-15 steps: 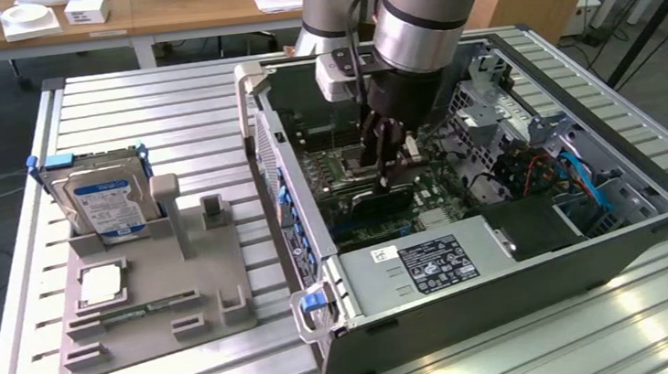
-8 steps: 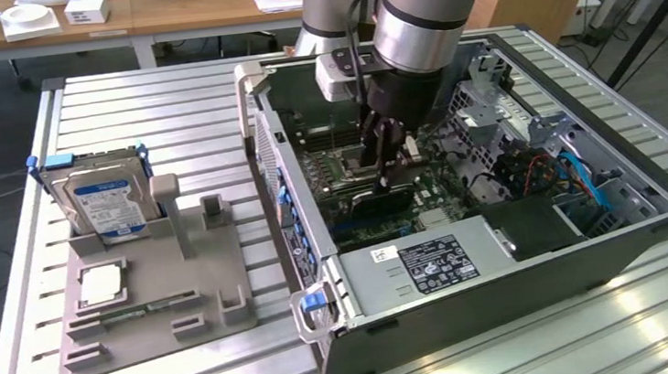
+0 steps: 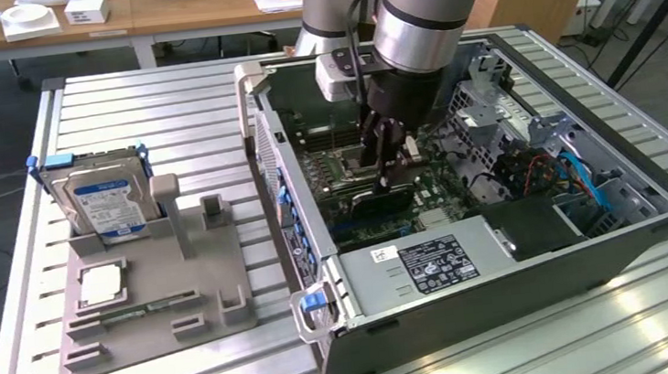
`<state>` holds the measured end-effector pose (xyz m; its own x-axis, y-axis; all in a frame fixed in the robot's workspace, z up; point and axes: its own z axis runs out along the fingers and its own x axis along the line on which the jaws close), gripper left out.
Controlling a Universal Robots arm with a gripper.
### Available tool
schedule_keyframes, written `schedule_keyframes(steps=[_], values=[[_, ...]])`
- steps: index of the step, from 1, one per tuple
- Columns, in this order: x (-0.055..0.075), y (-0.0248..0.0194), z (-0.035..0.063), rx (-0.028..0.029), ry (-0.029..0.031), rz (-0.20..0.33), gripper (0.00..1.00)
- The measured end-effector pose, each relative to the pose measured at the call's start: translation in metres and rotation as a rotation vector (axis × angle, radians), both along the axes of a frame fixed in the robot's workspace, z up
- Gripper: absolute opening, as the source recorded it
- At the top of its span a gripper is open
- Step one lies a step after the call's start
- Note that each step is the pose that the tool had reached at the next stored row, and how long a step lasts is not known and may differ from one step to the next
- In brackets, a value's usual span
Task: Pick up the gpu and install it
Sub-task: 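Press down on the gpu until it lock into place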
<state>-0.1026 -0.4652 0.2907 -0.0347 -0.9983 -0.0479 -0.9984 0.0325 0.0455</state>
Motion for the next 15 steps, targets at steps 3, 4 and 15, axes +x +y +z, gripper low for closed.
schedule_keyframes(steps=[3,4,15], values=[[0.0000,0.0000,0.0000,0.0001,0.0000,0.000,0.51],[0.0000,0.0000,0.0000,0.0000,0.0000,0.000,0.45],[0.0000,0.0000,0.0000,0.0000,0.0000,0.000,0.10]])
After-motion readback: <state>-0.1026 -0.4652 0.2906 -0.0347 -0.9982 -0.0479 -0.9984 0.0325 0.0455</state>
